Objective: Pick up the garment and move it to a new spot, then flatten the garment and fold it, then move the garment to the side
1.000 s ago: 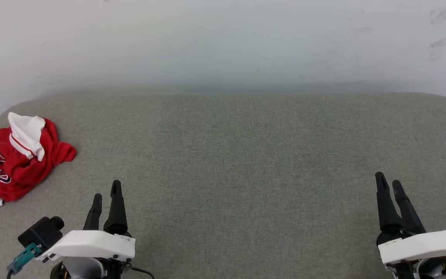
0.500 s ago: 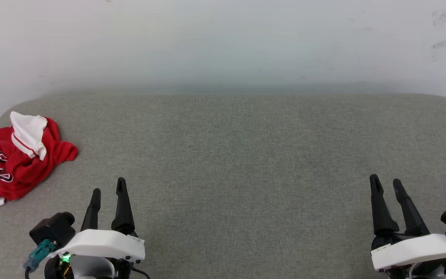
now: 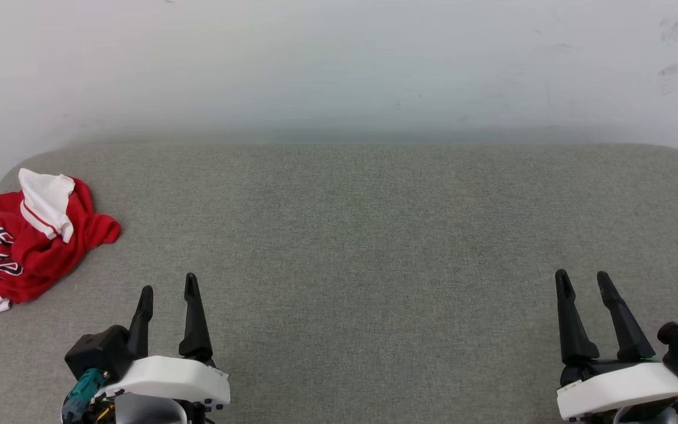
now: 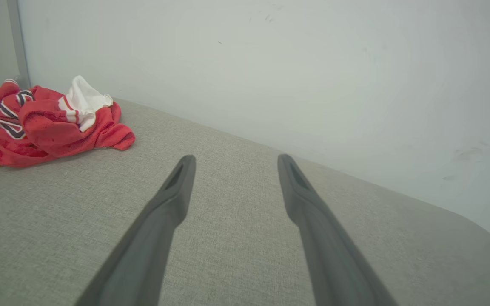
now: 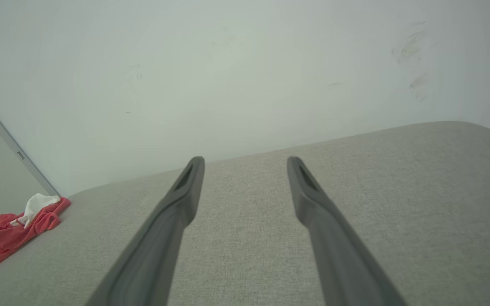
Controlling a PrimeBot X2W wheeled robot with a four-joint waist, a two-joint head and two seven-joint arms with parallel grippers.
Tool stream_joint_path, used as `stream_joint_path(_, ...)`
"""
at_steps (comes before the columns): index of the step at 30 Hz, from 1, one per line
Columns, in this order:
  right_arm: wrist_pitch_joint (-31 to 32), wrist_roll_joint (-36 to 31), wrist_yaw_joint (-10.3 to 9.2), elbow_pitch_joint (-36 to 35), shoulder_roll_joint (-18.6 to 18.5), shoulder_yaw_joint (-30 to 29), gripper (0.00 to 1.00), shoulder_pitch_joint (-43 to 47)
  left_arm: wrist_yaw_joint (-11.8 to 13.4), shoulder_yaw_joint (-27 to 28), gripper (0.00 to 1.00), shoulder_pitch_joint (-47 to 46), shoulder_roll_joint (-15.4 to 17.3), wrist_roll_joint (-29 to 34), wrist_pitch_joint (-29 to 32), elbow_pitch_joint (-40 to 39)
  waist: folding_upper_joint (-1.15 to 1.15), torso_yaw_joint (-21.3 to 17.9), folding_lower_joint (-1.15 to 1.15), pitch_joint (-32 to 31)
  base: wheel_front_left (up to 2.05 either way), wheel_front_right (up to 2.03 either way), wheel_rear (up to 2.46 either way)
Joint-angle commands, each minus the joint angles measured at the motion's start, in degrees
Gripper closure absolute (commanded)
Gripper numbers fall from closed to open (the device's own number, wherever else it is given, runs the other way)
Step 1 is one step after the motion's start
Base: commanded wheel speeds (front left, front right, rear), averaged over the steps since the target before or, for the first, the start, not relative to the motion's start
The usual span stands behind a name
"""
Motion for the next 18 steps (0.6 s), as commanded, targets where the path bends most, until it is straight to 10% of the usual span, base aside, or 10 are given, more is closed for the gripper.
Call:
stream_joint_path(1, -0.6, -1.9, -0.01, -0.85, 0.06, 0.13, 0.0, -0.1, 0.39, -0.34, 0.0, 0.08, 0.56, 1.8, -0.6, -0.68, 0.0, 0.0, 0.0, 0.02, 0.0, 0.0, 0.0)
stream_joint_path(18, -2.76, -10.68, -0.01, -1.37, 0.08, 0.41, 0.0, 0.65, 1.77, -2.59, 0.0, 0.63, 1.04, 10.32, -2.78, -1.44, 0.0, -0.1, 0.0, 0.21, 0.0, 0.0, 0.0)
